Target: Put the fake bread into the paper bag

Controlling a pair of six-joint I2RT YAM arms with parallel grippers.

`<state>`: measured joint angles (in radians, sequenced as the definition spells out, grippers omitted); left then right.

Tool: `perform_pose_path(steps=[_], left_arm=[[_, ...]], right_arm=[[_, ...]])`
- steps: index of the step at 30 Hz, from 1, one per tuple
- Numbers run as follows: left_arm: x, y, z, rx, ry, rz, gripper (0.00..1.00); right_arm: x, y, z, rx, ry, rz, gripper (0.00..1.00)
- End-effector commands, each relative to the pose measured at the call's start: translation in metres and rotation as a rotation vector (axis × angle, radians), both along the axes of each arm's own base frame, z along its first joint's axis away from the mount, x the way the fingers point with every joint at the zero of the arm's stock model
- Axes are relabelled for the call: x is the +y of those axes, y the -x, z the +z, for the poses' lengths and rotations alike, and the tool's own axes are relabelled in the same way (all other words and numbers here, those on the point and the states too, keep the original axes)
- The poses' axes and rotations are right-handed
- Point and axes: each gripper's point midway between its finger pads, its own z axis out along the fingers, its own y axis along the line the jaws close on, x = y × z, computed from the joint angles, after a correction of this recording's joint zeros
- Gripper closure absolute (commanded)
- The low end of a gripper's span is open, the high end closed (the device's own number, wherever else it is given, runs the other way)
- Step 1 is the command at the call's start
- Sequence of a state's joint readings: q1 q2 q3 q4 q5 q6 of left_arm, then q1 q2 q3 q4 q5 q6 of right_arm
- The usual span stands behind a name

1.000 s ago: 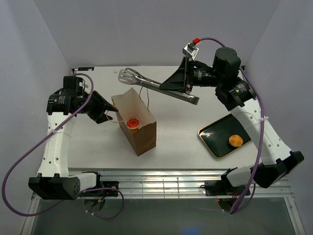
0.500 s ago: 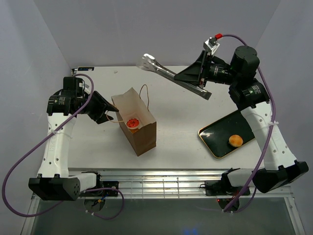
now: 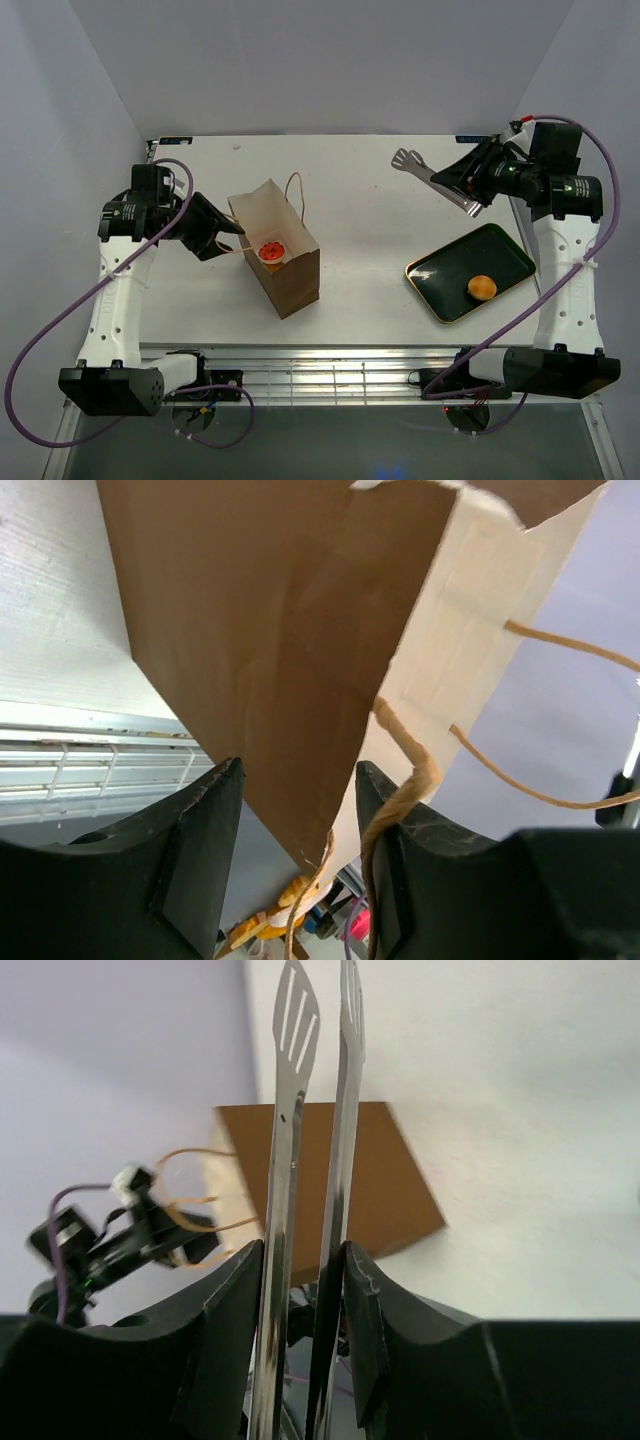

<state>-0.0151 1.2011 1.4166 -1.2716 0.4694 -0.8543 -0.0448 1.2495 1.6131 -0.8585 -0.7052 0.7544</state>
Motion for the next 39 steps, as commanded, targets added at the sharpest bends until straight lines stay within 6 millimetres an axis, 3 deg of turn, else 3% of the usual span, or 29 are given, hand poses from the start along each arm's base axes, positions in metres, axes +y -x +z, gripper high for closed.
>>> perform_pose_path(steps=[1,5,6,8,9,15,19,33,39], left_arm=[[-0.003,0.008,0.002,-0.036,0.023,-0.012,0.41],[-0.003,0.011,0.001,-0.039,0.026,-0.014,0.39],[-0.003,0.011,0.000,-0.036,0.025,-0.015,0.39],[-0.003,0.011,0.001,-0.040,0.026,-0.020,0.38],[-0.003,0.010,0.000,-0.037,0.024,-0.022,0.38],[-0.001,0.012,-0.007,-0.021,-0.007,-0.047,0.37],[0.001,0.011,-0.011,-0.008,-0.016,-0.046,0.37],[0.002,0.008,-0.022,0.041,-0.020,-0.043,0.37],[0.002,0.011,-0.026,0.059,-0.013,-0.031,0.36]], right_arm=[[-0.038,0.026,-0.048,0.222,0.209,-0.111,0.57],[-0.064,0.044,-0.064,0.293,0.292,-0.214,0.58],[-0.065,0.051,-0.082,0.357,0.281,-0.225,0.58],[-0.065,0.064,-0.099,0.425,0.247,-0.258,0.58],[-0.067,0.071,-0.119,0.490,0.258,-0.274,0.58],[-0.092,0.081,-0.136,0.489,0.396,-0.366,0.58],[-0.102,0.094,-0.160,0.545,0.456,-0.391,0.58],[-0.167,0.103,-0.173,0.551,0.749,-0.468,0.55],[-0.165,0.108,-0.186,0.572,0.734,-0.422,0.53]])
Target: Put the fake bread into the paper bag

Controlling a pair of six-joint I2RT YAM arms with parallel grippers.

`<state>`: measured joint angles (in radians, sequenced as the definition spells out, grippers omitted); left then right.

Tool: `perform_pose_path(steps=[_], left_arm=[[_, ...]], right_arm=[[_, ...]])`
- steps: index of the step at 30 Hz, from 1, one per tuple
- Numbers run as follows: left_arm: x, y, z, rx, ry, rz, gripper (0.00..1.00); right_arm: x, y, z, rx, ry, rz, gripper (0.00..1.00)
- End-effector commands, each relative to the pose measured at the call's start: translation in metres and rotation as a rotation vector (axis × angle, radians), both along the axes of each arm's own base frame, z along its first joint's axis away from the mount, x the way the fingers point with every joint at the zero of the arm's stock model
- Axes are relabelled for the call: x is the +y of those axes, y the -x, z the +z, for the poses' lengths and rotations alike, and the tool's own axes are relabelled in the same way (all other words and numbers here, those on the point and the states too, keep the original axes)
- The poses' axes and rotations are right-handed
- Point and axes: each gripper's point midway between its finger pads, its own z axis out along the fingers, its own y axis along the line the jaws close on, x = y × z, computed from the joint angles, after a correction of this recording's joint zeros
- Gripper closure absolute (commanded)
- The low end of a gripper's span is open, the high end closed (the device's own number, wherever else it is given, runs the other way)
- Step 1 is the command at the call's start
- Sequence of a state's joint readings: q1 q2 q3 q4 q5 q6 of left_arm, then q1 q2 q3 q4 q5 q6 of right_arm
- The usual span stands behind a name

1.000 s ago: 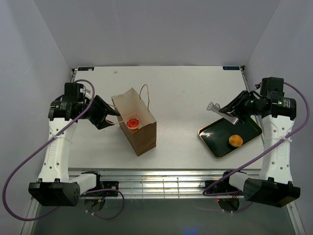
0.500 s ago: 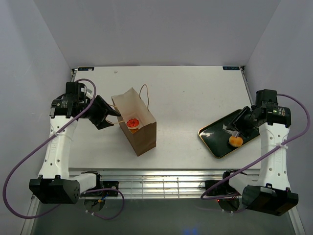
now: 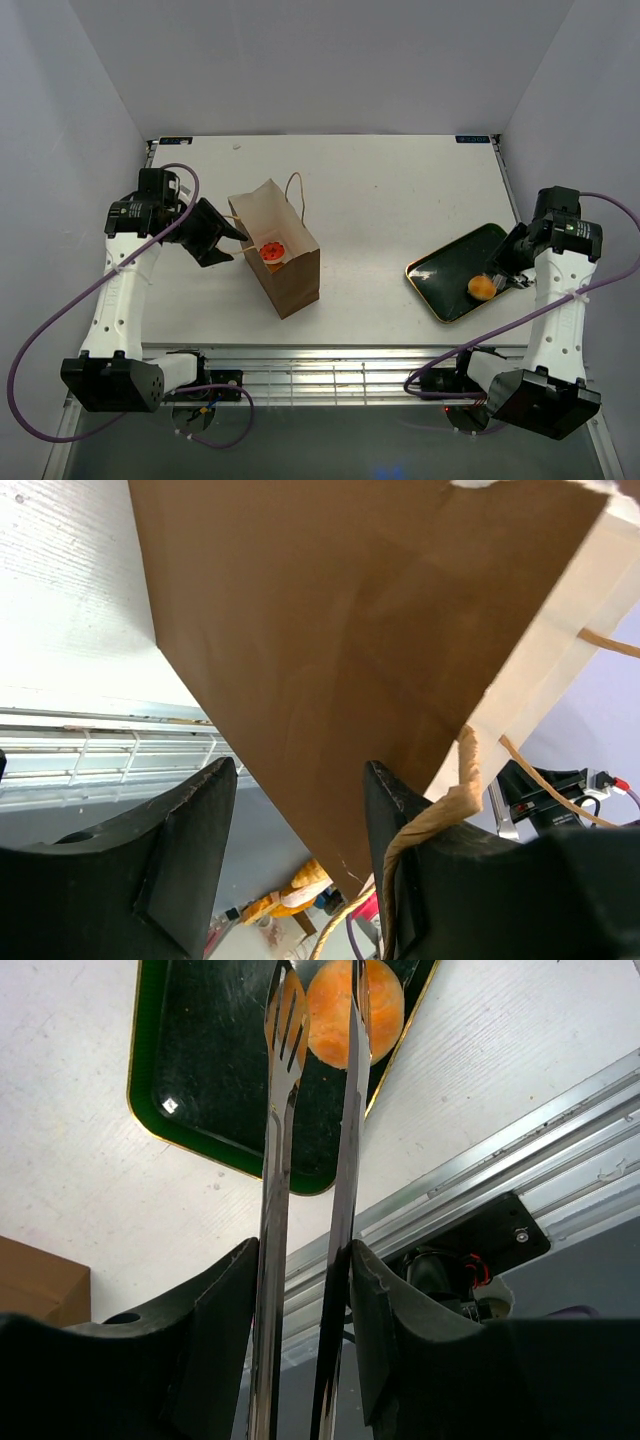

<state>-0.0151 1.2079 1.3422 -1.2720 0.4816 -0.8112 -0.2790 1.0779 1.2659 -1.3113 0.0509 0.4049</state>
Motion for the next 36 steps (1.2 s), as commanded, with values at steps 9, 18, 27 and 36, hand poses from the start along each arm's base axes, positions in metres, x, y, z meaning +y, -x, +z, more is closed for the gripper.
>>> perform_pose_path(steps=[9,18,27,36], left_arm=[[0.001,0.003,-0.003,0.004,0.006,0.011,0.33],[0.001,-0.001,-0.003,0.000,0.000,0.005,0.30],[0.001,-0.001,-0.006,0.008,0.003,0.008,0.28],[0.001,-0.001,-0.007,0.014,0.006,0.012,0.27]], right_arm=[[0.010,-0.003,-0.013,-0.018,-0.049,0.070,0.52],[0.005,-0.005,-0.016,0.002,-0.032,0.064,0.48],[-0.001,0.000,-0.023,0.036,-0.006,0.060,0.45],[-0.005,0.002,-0.027,0.049,0.017,0.068,0.43]])
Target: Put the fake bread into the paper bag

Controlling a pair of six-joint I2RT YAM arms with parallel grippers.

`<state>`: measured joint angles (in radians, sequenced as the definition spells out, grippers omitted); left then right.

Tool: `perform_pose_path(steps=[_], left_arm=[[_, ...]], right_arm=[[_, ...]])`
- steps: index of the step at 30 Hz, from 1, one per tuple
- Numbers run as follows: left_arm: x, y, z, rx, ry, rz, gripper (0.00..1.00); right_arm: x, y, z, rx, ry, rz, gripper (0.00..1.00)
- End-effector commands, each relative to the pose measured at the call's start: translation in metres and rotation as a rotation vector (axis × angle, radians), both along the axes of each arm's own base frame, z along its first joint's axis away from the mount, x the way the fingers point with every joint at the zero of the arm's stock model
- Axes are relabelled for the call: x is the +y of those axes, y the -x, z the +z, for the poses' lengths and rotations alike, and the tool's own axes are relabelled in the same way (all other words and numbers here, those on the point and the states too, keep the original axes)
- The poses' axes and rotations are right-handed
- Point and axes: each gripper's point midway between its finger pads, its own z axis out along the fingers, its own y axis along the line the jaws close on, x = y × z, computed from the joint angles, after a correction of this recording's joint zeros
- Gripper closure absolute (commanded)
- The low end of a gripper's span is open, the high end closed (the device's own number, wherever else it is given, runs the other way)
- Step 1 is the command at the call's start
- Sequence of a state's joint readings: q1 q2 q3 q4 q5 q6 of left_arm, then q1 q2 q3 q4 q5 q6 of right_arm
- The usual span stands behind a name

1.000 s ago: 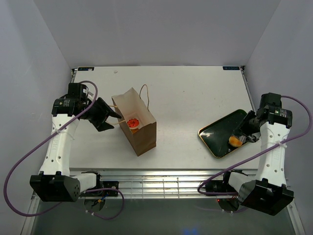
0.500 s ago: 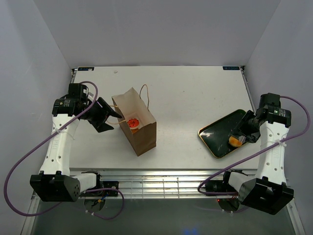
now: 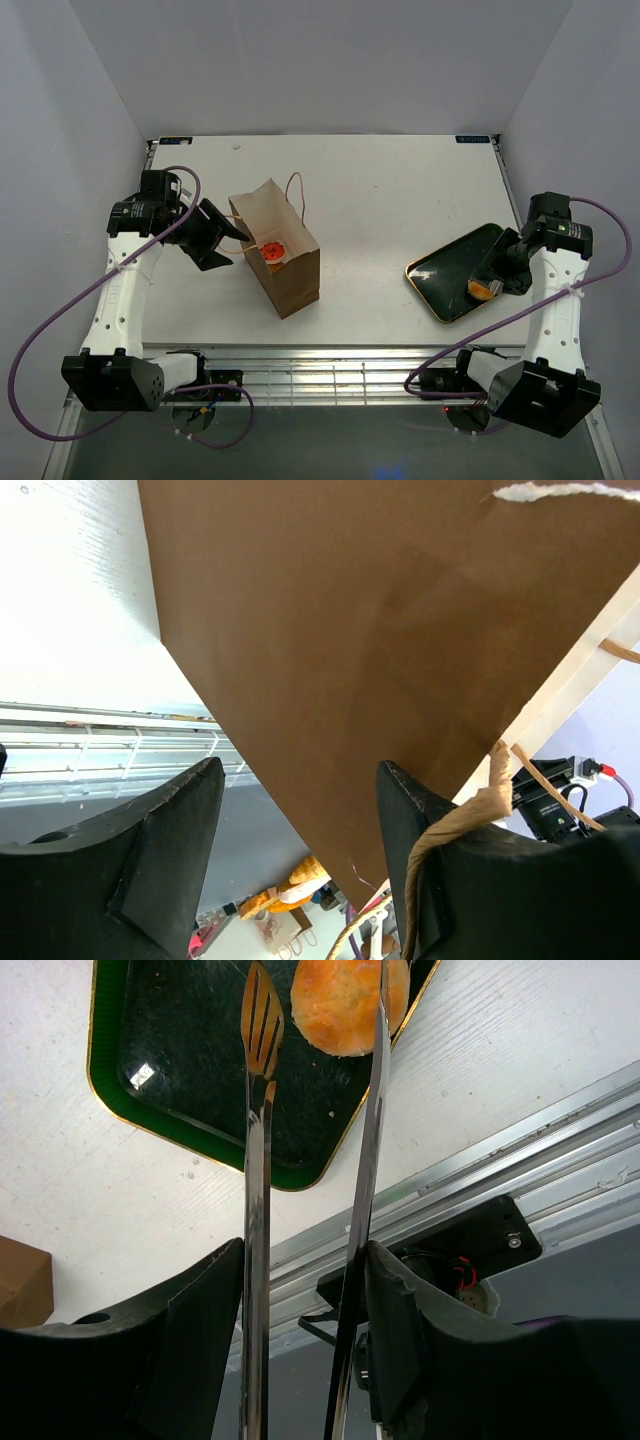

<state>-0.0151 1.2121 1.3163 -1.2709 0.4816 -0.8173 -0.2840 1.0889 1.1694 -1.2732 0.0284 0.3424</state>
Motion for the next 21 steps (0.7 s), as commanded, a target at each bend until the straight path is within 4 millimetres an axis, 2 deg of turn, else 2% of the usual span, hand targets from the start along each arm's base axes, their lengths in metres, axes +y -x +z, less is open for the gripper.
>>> perform_pose_path(steps=[1,21], left_arm=[[0.0006,-0.0022,0.0011,-0.016,0.006,0.006,0.27],[0.0005,-0.0027,0.0011,-0.018,0.011,0.015,0.27]], right_arm=[[-0.0064,-0.0033,0.0007,-0.017,0.032,0.008,0.43],[-0.0094,-0.0049,-0.0036,0.004,0.040,0.010,0.41]])
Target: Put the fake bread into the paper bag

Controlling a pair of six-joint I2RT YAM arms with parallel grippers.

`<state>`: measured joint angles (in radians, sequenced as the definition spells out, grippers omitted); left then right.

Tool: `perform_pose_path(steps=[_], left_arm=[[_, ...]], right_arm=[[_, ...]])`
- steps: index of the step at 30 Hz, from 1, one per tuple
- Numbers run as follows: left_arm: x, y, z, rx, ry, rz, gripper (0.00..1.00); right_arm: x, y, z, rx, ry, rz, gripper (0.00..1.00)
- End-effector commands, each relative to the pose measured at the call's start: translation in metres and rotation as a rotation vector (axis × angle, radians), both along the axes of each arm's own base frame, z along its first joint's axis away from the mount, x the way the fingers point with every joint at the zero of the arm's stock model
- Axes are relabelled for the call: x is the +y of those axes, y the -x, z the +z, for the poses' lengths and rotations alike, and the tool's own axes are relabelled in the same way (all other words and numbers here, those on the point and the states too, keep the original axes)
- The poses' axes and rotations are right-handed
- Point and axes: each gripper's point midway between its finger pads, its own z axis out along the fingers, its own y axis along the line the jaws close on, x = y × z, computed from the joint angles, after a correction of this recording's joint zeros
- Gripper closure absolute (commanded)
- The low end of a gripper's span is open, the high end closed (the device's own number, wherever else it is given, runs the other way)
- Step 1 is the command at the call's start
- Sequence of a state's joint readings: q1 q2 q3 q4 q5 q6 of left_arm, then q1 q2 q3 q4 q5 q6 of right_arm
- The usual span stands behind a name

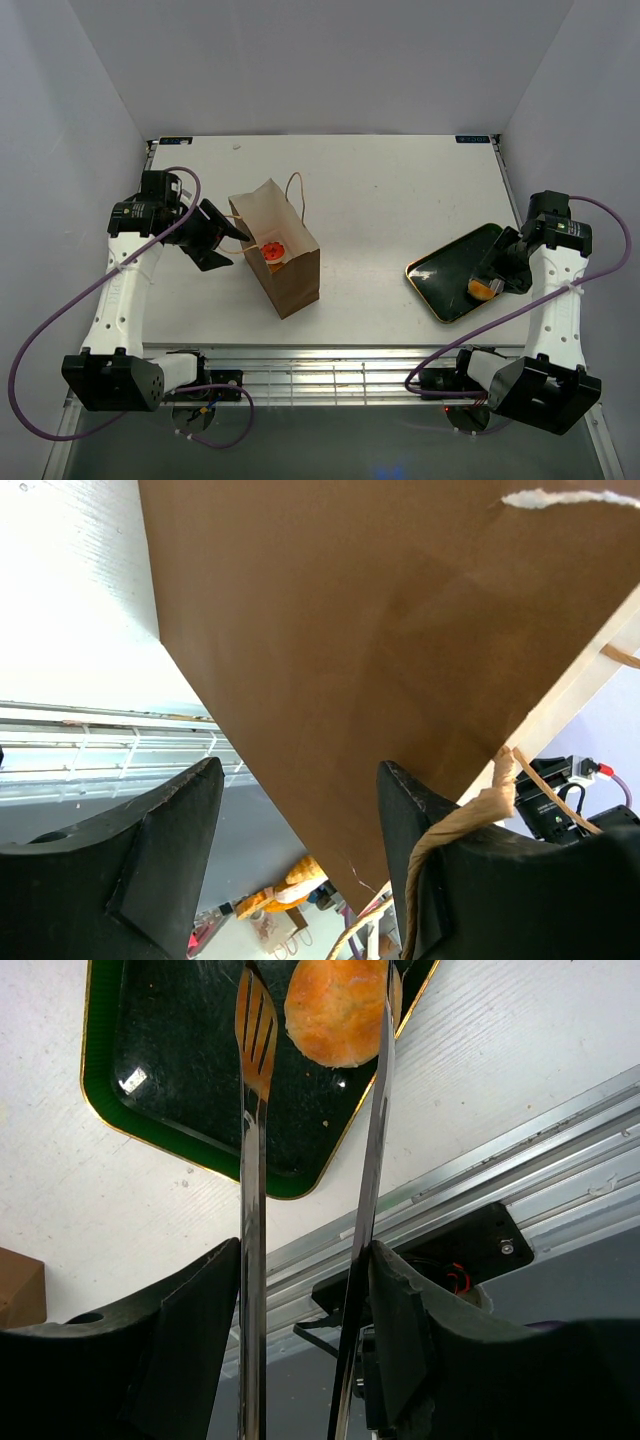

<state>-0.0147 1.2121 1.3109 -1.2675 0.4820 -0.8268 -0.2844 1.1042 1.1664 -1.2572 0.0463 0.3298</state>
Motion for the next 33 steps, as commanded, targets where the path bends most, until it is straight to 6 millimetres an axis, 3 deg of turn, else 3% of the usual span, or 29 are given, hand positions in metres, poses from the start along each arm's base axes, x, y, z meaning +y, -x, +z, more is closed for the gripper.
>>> perform_pose_path(steps=[1,33], left_arm=[[0.001,-0.002,0.001,-0.020,0.007,0.007,0.27],[0.000,-0.002,-0.001,-0.014,0.018,0.027,0.26]], right_arm=[[-0.005,-0.002,-0.001,-0.001,0.020,0.004,0.41],[-0.003,-0.002,-0.013,0.035,0.000,0.007,0.41]])
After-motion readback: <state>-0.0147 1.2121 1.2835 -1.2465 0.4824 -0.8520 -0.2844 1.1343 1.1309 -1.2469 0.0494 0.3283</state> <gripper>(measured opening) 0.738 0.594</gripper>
